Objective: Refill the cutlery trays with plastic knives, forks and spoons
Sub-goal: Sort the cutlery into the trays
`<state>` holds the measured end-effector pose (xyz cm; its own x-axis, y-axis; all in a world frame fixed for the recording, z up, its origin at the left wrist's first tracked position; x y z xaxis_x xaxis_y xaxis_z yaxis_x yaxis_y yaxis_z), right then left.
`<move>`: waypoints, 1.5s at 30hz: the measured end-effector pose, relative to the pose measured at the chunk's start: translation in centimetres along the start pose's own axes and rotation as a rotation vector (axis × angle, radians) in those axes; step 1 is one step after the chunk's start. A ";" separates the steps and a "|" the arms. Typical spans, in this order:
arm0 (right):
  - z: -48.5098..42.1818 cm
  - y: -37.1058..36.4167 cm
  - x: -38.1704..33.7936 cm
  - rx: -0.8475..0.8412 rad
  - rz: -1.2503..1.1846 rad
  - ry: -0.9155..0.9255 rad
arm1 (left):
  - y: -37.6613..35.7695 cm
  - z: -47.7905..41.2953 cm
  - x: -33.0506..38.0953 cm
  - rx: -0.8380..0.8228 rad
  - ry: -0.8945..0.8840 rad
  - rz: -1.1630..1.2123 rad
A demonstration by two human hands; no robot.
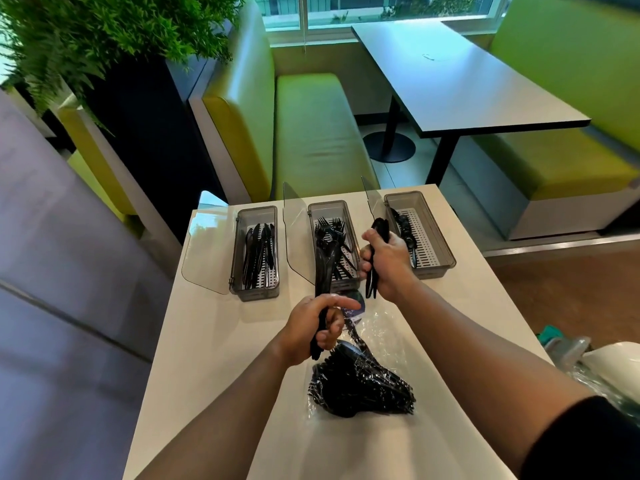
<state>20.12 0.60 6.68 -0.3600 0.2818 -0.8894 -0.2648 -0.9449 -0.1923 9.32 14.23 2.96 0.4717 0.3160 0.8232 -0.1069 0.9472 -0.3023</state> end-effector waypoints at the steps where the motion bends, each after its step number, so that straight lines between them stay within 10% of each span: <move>1: 0.0 0.2 0.2 -0.008 0.035 0.015 | -0.1 0.0 0.0 -0.014 0.001 0.002; 10: 0.9 0.5 1.8 -0.226 0.145 -0.095 | -1.6 -0.7 0.2 -0.045 0.039 -0.007; 27: -8.7 5.5 -7.8 0.075 -0.035 0.025 | -3.2 -3.1 -0.5 0.055 -0.022 -0.022; 45: -17.9 10.3 -2.6 0.186 0.449 -0.175 | -3.2 -6.8 -1.3 0.156 0.000 0.033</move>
<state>34.30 -12.86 -0.40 -0.6147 -0.1065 -0.7815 -0.1984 -0.9381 0.2839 14.95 10.41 -0.43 0.4658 0.3474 0.8139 -0.2576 0.9331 -0.2509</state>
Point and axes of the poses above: each hand's wrist, its own z-axis away from the middle knuckle, its own y-axis out of the back of the hand, x = y × z, the point moved 3 cm from there along -z, towards the middle knuckle, and after that the axes turned 15 degrees about x, right-handed, at the moved point
